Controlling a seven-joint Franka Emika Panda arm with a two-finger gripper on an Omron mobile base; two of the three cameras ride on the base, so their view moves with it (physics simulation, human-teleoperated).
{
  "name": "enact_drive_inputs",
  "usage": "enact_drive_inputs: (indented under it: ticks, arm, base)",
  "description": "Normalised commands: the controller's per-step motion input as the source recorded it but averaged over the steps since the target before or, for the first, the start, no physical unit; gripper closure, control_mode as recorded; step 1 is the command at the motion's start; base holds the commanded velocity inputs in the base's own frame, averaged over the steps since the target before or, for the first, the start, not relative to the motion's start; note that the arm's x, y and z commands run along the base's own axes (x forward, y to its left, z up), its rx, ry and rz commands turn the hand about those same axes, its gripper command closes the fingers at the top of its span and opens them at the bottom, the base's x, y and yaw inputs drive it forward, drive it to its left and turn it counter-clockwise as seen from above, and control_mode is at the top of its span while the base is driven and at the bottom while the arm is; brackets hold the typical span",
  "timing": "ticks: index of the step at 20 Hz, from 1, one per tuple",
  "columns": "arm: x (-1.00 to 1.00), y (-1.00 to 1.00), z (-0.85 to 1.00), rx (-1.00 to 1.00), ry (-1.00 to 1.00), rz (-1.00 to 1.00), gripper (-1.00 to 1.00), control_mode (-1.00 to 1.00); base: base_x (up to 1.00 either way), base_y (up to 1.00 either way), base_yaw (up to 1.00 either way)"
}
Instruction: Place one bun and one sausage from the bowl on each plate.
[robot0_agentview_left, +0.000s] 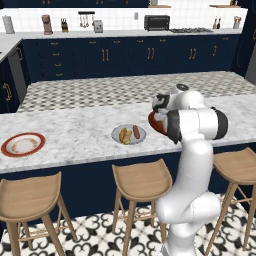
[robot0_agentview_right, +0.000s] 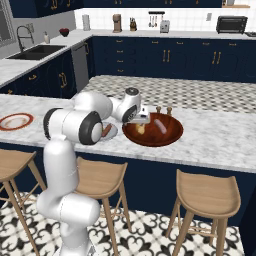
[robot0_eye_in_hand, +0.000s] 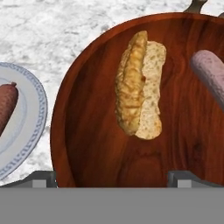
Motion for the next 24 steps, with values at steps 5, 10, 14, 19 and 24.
enact_drive_inputs:
  ticks: [5, 10, 14, 19, 24]
  arm:
    - [0.27, -0.1, 0.0, 0.0, 0.0, -0.01, -1.0, -1.0]
    - [0.41, -0.1, -0.01, 0.0, 0.0, 0.0, -1.0, -1.0]
    - [0.18, -0.07, -0.19, 0.01, 0.0, 0.0, -1.0, -1.0]
    - [0.0, 0.0, -0.41, 0.0, 0.0, 0.0, -1.0, -1.0]
    - [0.01, -0.01, -0.26, 0.0, 0.0, 0.0, -1.0, -1.0]
  base:
    - [0.0, 0.0, 0.0]
    - [0.0, 0.0, 0.0]
    - [0.0, 0.0, 0.0]
    - [0.0, 0.0, 0.0]
    - [0.0, 0.0, 0.0]
